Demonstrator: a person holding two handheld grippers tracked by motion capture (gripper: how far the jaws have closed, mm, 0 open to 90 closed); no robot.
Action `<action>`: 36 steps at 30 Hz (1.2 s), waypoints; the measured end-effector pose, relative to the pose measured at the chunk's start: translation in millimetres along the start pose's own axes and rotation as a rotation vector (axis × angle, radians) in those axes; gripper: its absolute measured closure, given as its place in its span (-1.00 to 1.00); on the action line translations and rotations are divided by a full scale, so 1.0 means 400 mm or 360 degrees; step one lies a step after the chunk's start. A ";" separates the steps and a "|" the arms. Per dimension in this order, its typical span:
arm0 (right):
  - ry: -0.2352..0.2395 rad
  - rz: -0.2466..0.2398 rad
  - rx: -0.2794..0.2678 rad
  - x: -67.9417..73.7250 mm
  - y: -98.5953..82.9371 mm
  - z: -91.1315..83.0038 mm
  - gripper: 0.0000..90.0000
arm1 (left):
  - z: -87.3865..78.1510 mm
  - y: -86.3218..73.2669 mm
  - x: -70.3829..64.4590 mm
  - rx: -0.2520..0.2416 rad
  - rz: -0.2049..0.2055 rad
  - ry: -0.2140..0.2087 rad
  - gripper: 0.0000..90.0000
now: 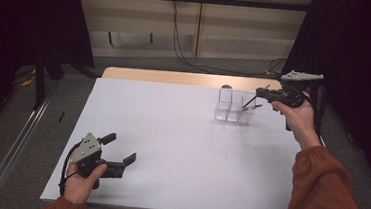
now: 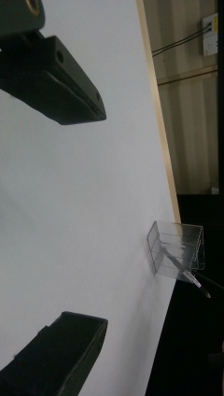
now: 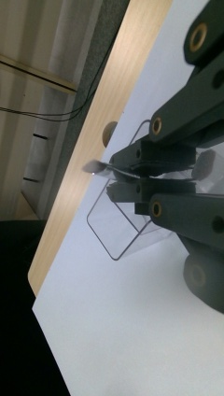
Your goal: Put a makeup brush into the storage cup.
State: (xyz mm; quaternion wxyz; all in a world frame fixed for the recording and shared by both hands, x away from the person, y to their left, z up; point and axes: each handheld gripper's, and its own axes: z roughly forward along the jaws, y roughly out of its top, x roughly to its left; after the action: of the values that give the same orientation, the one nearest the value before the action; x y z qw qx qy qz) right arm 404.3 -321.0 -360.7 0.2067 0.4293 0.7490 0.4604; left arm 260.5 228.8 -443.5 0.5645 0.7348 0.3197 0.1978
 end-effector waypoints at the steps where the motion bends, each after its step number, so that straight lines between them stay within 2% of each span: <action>1: -0.0002 -0.0001 0.0010 0.001 -0.001 0.002 0.92 | 0.000 0.000 0.000 0.0002 -0.0002 -0.0002 -0.94; 16: 0.0008 -0.0011 0.0076 0.002 -0.008 0.038 0.92 | 0.000 0.000 0.002 0.0002 -0.0003 0.0003 -0.94; 32: 0.0007 0.0022 0.0076 0.005 -0.020 0.074 0.90 | -0.002 0.000 0.004 0.0000 -0.0005 0.0008 -0.94; 36: 0.0006 0.0032 0.0062 0.009 -0.018 0.077 0.83 | -0.002 0.000 0.005 -0.0001 -0.0005 0.0012 -0.94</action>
State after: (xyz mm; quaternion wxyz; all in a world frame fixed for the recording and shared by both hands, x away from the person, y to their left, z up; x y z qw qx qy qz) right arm 420.8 -303.9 -381.5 0.1923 0.4399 0.7538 0.4486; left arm 261.4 230.9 -443.5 0.5640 0.7333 0.3230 0.1998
